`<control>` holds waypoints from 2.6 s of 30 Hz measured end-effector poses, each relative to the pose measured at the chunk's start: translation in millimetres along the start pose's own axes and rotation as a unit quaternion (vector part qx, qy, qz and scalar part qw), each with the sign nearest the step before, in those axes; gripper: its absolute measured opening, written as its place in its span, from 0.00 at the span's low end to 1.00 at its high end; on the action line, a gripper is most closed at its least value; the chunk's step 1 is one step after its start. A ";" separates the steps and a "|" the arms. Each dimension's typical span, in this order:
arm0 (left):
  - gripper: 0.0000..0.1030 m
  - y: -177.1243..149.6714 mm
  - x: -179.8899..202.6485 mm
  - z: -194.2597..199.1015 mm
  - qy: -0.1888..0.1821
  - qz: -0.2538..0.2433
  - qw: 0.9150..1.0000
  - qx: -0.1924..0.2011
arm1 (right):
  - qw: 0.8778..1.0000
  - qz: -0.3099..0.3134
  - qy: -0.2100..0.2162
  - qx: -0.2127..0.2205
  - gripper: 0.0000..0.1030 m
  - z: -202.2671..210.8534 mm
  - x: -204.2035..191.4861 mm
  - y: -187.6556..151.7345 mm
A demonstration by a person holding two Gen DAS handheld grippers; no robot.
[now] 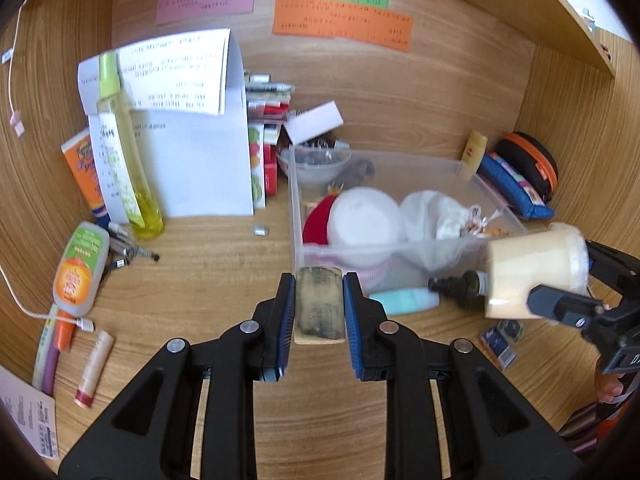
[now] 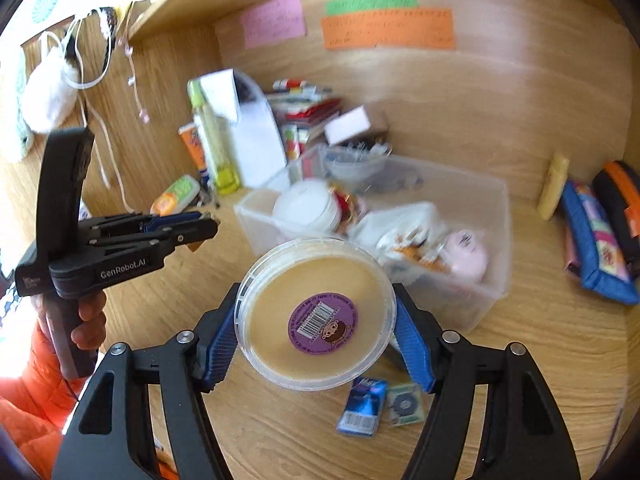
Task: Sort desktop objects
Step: 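Carry the cream jar and soap bar over the clear box and lower them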
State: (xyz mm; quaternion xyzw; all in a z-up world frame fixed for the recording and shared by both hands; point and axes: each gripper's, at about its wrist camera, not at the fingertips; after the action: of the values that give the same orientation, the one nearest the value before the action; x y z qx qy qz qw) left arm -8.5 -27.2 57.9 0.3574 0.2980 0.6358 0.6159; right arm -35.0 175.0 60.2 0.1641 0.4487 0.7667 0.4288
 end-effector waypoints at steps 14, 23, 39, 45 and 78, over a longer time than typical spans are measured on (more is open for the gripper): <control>0.22 49.1 -3.2 -18.0 -0.005 0.001 1.000 0.026 | 0.996 -0.023 -0.048 0.073 0.64 15.8 35.9 48.9; 0.22 75.8 5.3 -48.8 -0.005 -0.015 1.000 0.020 | 0.995 -0.021 -0.071 0.066 0.63 -21.7 63.8 73.3; 0.22 95.9 17.4 -127.0 -0.023 -0.013 0.999 -0.031 | 0.997 -0.065 -0.043 0.015 0.63 -103.0 84.6 93.7; 0.22 87.7 18.4 -141.3 -0.026 -0.021 0.998 -0.050 | 0.995 -0.037 -0.084 -0.030 0.63 -129.9 80.1 79.6; 0.71 87.0 29.5 -54.3 -0.015 -0.040 0.999 0.021 | 0.988 0.019 -0.155 -0.004 0.79 -51.6 66.1 61.7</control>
State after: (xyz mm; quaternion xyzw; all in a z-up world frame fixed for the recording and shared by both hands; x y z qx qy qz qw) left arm -102.2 -0.1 101.0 0.3671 0.3161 0.5990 0.6376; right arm -137.6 185.8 74.5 0.2880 0.3705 0.7417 0.4793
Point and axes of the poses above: each gripper's, at about its wrist camera, not at the fingertips, and z roughly against the way its jaws point, x to its right, y to its top, and after that the axes turned 5 degrees about x, right-handed
